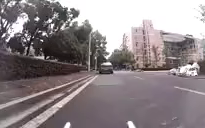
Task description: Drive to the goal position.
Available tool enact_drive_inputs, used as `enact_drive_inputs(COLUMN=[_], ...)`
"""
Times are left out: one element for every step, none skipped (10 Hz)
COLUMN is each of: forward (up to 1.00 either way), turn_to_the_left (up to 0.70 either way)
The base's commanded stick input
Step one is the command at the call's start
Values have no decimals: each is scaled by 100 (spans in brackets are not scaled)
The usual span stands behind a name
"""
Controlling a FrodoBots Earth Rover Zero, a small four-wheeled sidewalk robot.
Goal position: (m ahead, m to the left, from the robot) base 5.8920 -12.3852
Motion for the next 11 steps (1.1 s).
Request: enact_drive_inputs(forward=[45, 45, 45, 45, 45, 45, 45, 45, 45, 45, 45], turn_to_the_left=[0, 0, 0, 0, 0, -11, -27, -27, -27, -27, -27])
